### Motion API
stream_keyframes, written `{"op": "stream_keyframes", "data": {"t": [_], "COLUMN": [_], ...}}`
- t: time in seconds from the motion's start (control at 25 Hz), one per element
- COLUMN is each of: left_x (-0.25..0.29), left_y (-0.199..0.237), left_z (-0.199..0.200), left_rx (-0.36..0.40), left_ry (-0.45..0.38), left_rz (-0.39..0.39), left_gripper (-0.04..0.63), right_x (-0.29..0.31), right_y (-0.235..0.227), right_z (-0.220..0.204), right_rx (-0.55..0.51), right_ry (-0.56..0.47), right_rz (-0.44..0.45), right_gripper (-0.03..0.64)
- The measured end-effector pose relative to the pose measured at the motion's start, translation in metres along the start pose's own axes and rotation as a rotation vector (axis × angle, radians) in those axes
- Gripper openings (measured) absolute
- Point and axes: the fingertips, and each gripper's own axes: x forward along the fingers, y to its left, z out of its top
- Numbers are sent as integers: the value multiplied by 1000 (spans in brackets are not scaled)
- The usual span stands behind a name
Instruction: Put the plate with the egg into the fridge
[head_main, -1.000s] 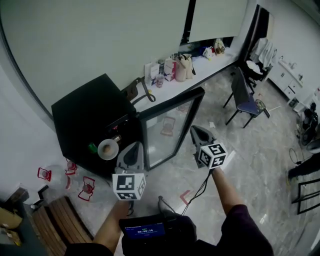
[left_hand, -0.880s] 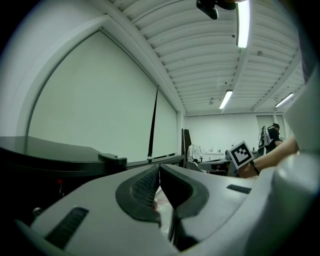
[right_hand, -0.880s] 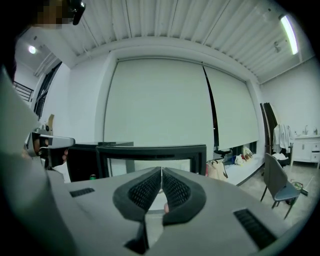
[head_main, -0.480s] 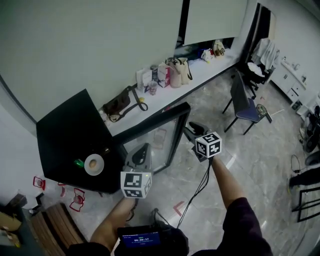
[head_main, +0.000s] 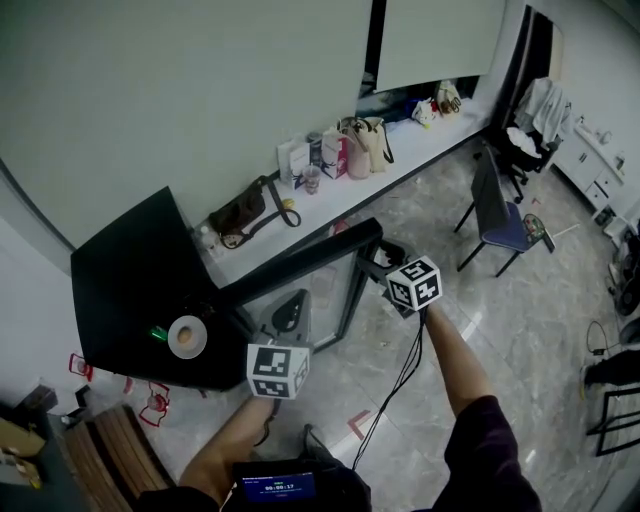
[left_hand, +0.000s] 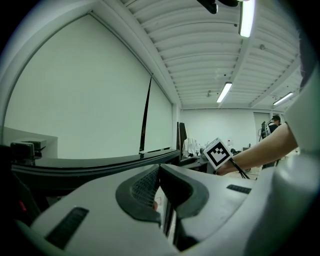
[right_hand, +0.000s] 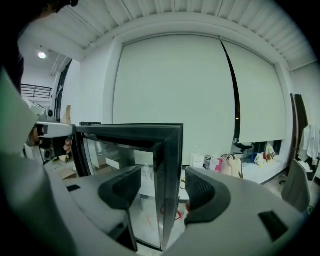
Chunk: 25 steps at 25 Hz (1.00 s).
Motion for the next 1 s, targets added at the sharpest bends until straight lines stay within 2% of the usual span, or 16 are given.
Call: {"op": "stream_keyframes", "data": {"t": [0.16,0.36,0.52,0.72,1.0], "left_x": [-8,-22,-37,-58,-109], "left_y": [6,3,1,-11,-26], "left_z": [-2,-3,-5,-8,-19], "left_rx": [-5,-1,-8,-12,-11], "left_ry": [-2,0,-1,-8,-11], "left_rz": [16,13,1,-44,-123], "left_gripper": [9,9,9,9,9], "right_x": [0,-17,-44,-88,-157], "right_y": [6,12,25,55,121], "right_z": [0,-5,-15,-30,-53], "right_rx": [-27,9,-9,-7,32], "right_ry": [14,-15,-2,13,-9], "right_rz": [19,-33,-66,-120,-262], "right_gripper": [259,259,259,259,259]}}
